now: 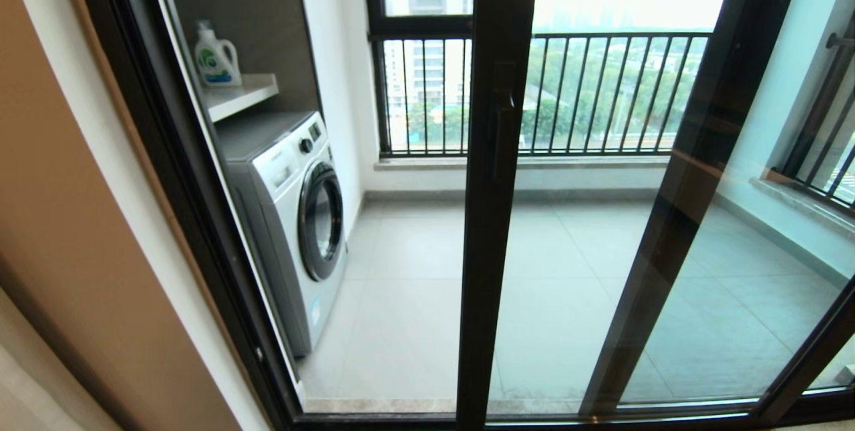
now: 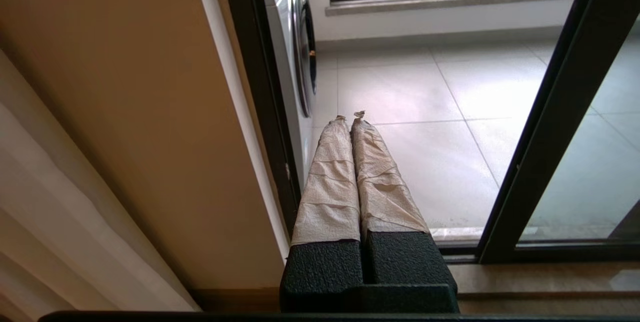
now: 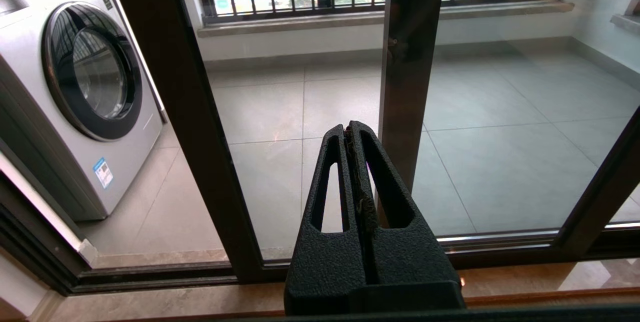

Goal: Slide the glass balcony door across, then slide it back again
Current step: Open the slid door

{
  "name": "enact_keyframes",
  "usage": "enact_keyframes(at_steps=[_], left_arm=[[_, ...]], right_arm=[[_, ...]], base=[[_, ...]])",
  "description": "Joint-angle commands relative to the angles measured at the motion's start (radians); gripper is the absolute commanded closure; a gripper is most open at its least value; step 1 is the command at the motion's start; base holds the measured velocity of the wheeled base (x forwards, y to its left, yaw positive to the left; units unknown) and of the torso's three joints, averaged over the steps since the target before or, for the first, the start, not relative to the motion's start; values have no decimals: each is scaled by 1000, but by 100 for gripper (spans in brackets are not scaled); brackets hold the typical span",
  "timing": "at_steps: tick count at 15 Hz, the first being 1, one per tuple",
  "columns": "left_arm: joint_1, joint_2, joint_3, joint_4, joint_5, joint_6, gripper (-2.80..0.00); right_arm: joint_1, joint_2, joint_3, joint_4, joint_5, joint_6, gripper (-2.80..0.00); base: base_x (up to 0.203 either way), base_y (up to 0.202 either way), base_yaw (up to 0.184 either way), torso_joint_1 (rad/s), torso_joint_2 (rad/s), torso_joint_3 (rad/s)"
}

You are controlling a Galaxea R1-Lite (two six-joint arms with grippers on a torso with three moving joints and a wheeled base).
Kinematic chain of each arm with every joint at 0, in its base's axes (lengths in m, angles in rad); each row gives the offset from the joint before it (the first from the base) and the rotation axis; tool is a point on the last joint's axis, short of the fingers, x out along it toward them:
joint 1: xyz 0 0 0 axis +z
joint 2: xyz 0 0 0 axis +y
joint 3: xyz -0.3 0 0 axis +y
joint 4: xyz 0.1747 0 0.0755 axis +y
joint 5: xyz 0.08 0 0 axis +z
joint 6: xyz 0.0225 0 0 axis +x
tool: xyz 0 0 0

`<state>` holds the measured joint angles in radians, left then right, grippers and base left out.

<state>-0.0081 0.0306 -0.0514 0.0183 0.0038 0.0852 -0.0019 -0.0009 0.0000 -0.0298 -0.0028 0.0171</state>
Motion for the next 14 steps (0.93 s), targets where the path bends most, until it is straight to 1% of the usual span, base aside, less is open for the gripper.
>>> enact_keyframes(at_steps=[1,3,4,6,14], left_arm=[[3,-28,42,8,-19,20,0],[3,-28,42,8,-23,20,0],[3,-28,42,7,-18,2,0],[3,-29,43,5,-6,-86,0],[3,-29,44,2,-2,-90,0]], right_arm=[[-1,1,12,-1,0,0,0],[-1,1,12,0,0,0,0],[0,1,12,-1,0,0,0],[0,1,12,-1,0,0,0],[-1,1,12,1,-2,-2,0]], base=[[0,0,0,0,0,0],[0,0,0,0,0,0],[0,0,0,0,0,0],[0,0,0,0,0,0],[0,0,0,0,0,0]])
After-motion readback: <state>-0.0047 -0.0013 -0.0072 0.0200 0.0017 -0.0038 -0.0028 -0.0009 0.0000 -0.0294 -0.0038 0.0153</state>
